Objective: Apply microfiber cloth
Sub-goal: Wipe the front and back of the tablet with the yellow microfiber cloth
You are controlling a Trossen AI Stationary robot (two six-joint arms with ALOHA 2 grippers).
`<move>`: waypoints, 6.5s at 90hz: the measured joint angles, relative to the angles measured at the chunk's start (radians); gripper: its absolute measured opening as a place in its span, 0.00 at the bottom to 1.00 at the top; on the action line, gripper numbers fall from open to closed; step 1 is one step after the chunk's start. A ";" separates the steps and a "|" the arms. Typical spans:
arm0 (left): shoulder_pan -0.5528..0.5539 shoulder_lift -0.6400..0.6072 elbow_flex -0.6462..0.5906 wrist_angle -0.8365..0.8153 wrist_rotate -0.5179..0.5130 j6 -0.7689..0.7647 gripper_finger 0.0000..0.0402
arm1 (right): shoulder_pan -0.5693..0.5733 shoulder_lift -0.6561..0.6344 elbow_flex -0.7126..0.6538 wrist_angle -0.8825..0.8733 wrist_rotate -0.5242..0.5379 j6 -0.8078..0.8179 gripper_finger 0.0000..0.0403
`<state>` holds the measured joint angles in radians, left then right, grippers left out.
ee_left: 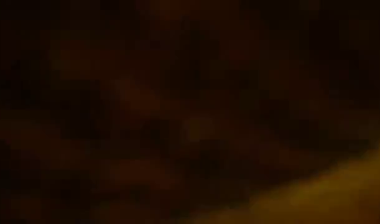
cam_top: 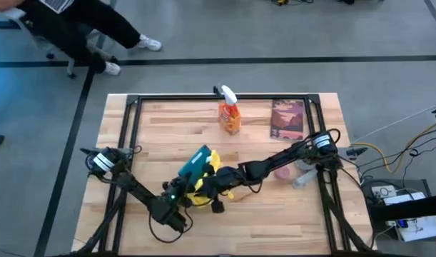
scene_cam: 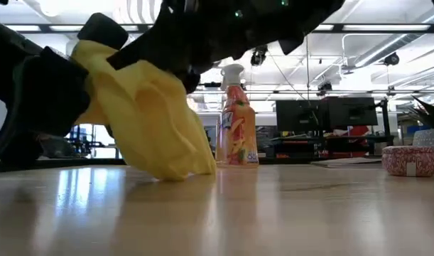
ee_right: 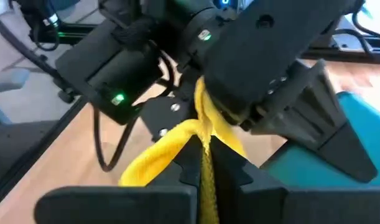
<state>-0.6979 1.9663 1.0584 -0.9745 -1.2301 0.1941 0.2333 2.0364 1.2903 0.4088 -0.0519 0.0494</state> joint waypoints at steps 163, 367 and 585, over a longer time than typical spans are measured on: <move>0.007 -0.002 -0.001 0.301 0.038 -0.355 0.02 | 0.121 -0.024 -0.002 -0.367 0.851 -0.277 0.20; 0.035 -0.002 -0.045 0.645 -0.142 -0.251 0.02 | 0.179 -0.074 -0.046 -0.725 0.993 -0.445 0.41; 0.172 0.013 -0.063 1.135 0.567 -0.345 0.32 | 0.318 -0.146 -0.091 -1.298 1.151 0.060 0.02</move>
<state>-0.5258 1.9797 0.9951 0.1607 -0.6631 -0.1510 0.5514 1.8908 1.1995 -0.8895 1.0988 0.1092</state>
